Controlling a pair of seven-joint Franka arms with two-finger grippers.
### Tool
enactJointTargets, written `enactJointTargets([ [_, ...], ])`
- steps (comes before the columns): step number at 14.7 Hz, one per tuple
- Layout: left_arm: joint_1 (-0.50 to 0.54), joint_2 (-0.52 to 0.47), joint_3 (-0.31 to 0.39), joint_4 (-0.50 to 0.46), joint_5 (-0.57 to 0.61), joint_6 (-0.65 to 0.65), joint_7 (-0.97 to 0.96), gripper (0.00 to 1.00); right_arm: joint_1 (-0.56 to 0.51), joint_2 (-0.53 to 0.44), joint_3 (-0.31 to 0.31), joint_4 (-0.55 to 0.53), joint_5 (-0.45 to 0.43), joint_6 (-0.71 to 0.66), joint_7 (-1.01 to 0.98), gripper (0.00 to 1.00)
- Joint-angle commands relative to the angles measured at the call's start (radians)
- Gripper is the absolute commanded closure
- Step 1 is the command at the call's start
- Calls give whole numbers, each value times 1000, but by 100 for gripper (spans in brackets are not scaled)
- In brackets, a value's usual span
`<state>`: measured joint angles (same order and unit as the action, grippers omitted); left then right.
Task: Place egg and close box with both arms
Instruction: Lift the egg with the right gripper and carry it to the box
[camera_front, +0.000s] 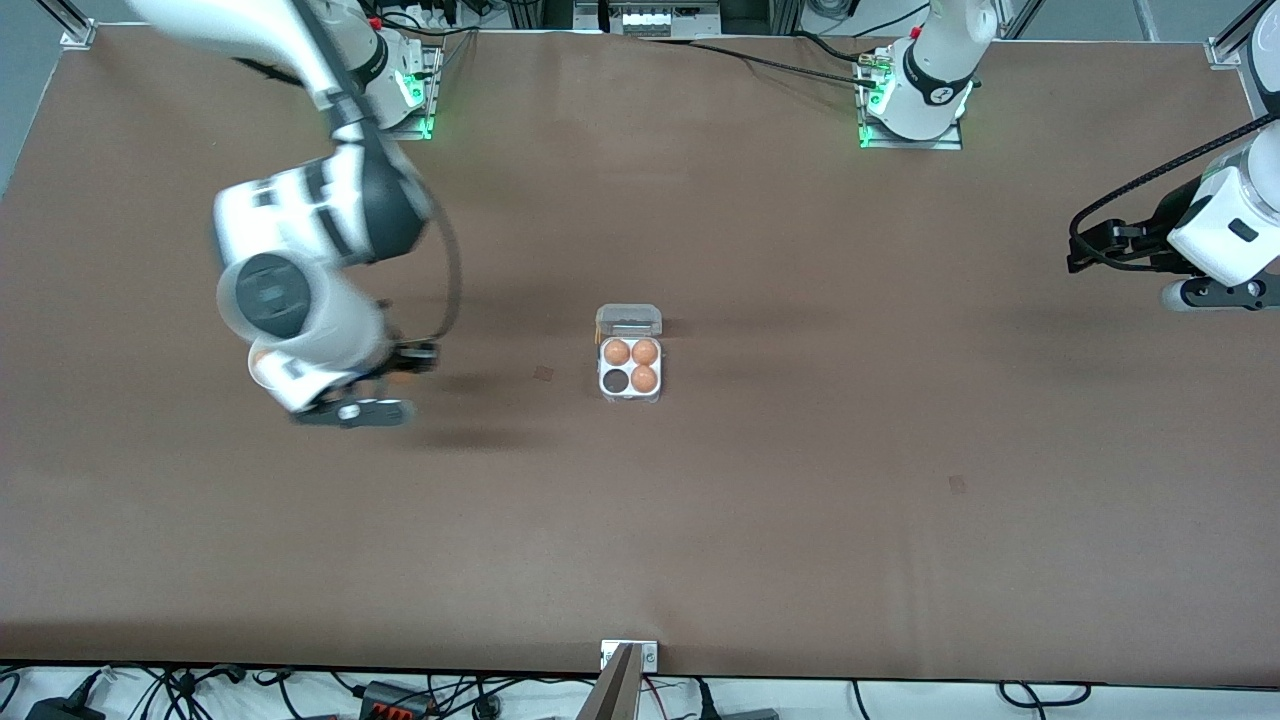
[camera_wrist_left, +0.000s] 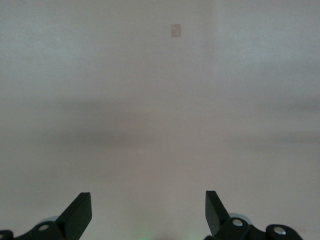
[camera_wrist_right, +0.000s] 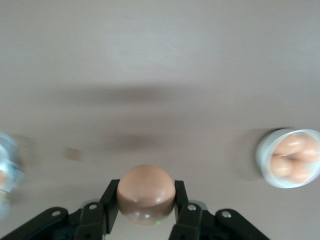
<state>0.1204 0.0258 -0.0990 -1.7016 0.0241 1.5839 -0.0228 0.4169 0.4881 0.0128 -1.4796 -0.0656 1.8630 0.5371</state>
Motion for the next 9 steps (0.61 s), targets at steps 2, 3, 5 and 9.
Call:
enactJointTargets([
  [2, 4, 16, 1, 30, -7, -13, 21, 0, 126, 70, -13, -2, -19, 169, 294, 68],
  [3, 2, 16, -1, 30, -7, -13, 21, 0, 149, 85, -13, -2, -19, 198, 347, 68],
  [5, 2, 16, -1, 30, -7, -13, 21, 0, 193, 116, -13, -2, -19, 251, 417, 70],
  [9, 2, 19, -1, 30, -7, -13, 21, 0, 246, 170, -14, 10, -19, 336, 555, 70],
])
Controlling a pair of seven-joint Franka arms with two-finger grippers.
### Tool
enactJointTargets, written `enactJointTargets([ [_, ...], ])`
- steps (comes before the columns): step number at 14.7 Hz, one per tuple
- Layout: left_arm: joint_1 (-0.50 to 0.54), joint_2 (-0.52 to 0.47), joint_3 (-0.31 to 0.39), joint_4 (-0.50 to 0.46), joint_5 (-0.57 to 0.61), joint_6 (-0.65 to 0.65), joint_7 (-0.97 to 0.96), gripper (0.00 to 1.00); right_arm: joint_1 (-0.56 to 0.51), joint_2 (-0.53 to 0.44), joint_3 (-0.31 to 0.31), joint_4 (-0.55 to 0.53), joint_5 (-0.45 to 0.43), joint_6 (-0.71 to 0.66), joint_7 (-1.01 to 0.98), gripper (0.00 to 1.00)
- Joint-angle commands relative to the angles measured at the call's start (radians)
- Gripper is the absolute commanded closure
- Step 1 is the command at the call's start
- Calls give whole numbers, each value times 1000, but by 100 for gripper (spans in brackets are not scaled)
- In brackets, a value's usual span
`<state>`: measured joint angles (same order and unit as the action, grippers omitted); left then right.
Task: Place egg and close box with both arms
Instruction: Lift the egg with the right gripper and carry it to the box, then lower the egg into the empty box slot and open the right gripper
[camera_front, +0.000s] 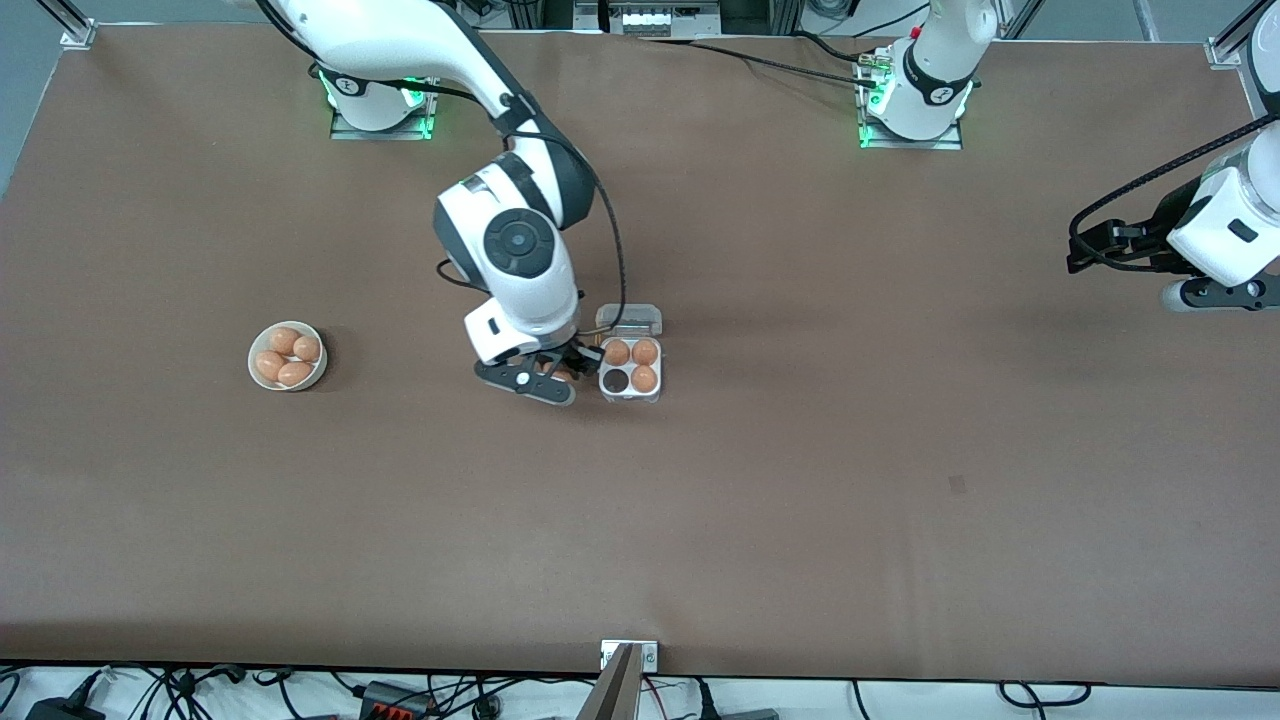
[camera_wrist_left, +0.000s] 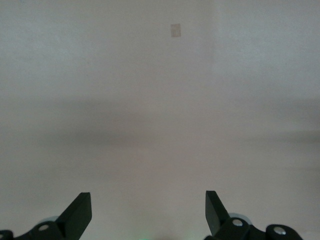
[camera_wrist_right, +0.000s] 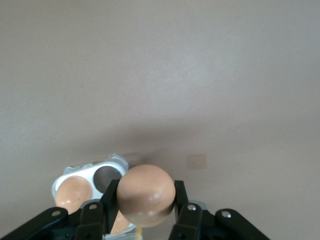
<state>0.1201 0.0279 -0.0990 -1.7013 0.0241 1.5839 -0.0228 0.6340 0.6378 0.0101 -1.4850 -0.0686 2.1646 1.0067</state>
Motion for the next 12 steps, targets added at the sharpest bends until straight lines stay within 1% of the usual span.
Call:
enactJointTargets([
  [1, 3, 17, -1, 29, -7, -13, 21, 0, 42, 38, -12, 32, -16, 38, 128, 70],
  [4, 3, 17, -1, 29, -7, -13, 21, 0, 81, 77, -16, 55, -20, 44, 197, 71],
  [5, 3, 17, -1, 29, -7, -13, 21, 0, 87, 85, -16, 55, -37, 44, 211, 72],
  [7, 3, 17, -1, 29, -7, -13, 21, 0, 98, 101, -16, 57, -101, 52, 255, 72],
  [8, 3, 17, -1, 29, -7, -13, 21, 0, 99, 105, -16, 55, -111, 69, 279, 72],
  [12, 4, 17, -1, 29, -7, -13, 21, 0, 108, 114, -18, 57, -115, 106, 293, 73],
])
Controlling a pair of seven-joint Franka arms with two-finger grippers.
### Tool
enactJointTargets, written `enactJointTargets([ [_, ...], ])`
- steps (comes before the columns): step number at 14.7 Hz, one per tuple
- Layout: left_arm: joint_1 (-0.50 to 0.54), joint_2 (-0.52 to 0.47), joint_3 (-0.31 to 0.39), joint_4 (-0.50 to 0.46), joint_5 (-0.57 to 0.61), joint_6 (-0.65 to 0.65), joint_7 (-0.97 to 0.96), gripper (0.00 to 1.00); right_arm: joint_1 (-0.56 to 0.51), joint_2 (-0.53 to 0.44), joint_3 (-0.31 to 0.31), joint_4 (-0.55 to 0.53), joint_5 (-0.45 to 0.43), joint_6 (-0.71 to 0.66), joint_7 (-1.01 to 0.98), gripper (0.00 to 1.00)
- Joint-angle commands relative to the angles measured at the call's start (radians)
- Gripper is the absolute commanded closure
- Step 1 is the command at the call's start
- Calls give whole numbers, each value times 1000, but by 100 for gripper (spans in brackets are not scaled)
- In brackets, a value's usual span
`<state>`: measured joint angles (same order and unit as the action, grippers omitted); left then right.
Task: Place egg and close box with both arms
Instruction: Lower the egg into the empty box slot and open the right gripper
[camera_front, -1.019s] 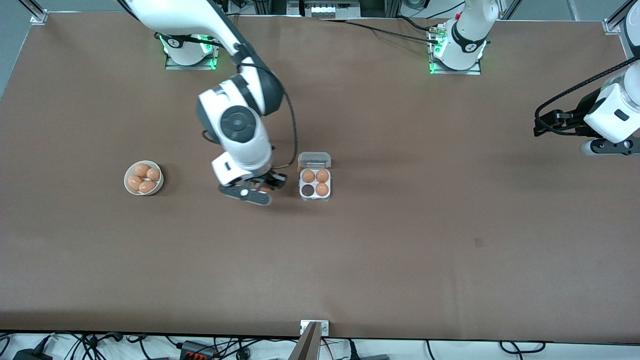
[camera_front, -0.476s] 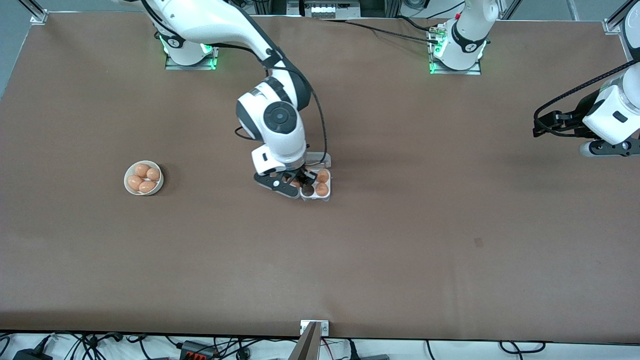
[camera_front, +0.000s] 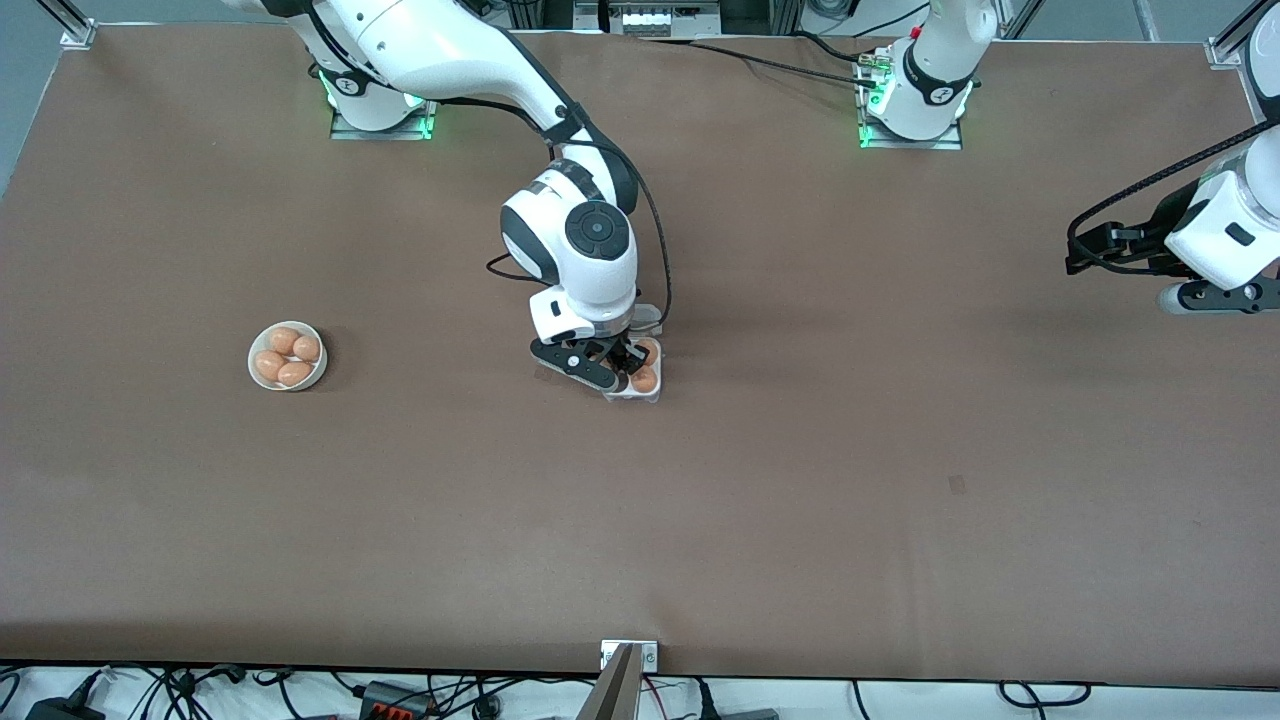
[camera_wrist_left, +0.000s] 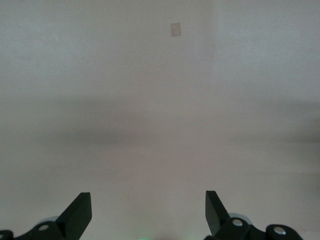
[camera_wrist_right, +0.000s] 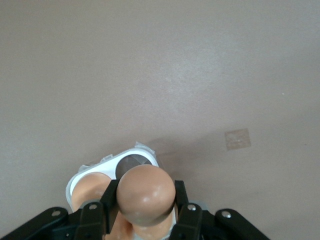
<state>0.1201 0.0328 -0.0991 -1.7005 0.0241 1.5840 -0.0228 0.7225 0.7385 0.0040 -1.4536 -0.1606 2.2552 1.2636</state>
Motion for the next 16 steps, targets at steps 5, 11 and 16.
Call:
enactJointTargets([
  [5, 4, 12, -1, 28, -7, -13, 21, 0, 32, 30, -13, 22, -100, 49, 114, 73],
  [11, 4, 12, -1, 28, -7, -13, 21, 0, 32, 32, -13, 18, -99, 47, 114, 26],
  [16, 4, 12, -1, 28, -9, -13, 21, 0, 23, 27, -15, 21, -99, 43, 100, 0],
])
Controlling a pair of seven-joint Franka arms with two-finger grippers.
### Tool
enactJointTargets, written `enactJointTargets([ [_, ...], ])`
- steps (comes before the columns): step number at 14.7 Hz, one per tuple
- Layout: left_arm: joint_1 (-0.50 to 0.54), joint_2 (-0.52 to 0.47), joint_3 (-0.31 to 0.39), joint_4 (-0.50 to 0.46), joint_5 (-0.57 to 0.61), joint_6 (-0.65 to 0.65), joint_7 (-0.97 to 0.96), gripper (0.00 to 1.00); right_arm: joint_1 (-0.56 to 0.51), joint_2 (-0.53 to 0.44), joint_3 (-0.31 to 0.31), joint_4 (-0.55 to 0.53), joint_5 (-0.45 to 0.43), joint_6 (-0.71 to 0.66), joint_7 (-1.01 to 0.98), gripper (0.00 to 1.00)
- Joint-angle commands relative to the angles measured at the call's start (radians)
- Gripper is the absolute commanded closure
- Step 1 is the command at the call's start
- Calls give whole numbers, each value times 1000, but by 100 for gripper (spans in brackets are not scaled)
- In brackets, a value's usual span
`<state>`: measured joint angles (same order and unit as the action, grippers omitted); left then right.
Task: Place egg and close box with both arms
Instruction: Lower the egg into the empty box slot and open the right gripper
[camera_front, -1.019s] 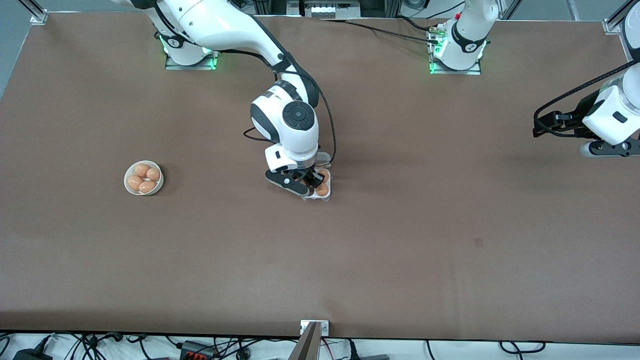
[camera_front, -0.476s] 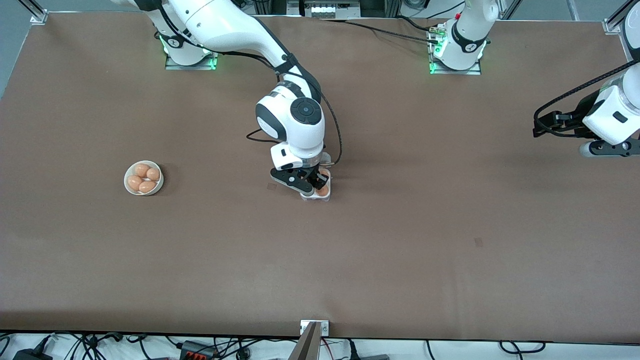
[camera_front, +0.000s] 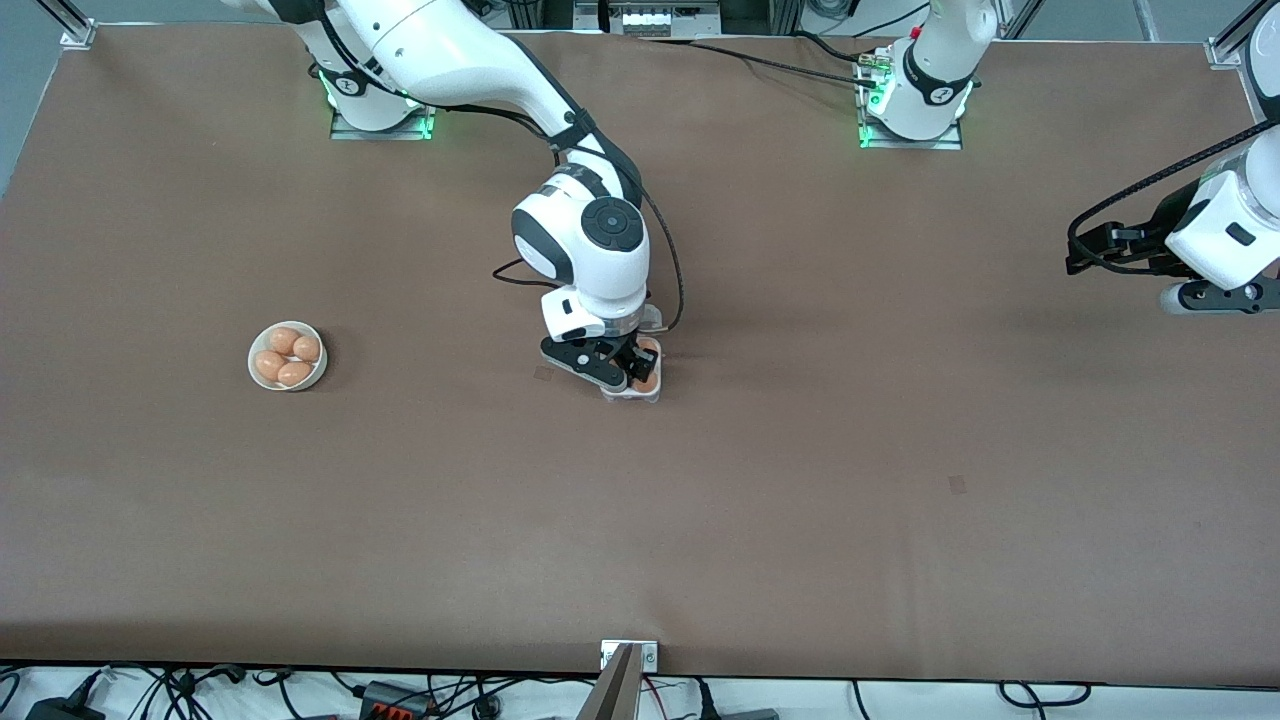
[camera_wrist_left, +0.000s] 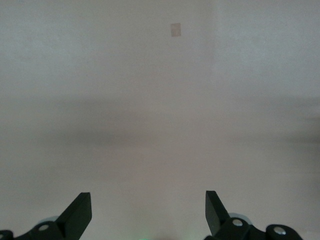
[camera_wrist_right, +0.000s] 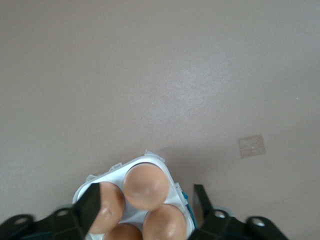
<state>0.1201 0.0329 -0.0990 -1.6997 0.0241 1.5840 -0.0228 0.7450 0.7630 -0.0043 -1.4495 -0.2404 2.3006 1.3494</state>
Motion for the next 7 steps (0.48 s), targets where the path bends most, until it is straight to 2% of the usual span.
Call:
enactJointTargets([
  [1, 4, 12, -1, 28, -9, -13, 21, 0, -3, -1, -5, 17, -19, -4, 8, 0],
  [5, 4, 12, -1, 28, -9, -13, 21, 0, -53, -36, -2, 20, -13, -32, -27, 0],
  [7, 4, 12, 1, 28, -9, -13, 21, 0, -90, -88, 3, 20, -4, -158, -149, 0],
])
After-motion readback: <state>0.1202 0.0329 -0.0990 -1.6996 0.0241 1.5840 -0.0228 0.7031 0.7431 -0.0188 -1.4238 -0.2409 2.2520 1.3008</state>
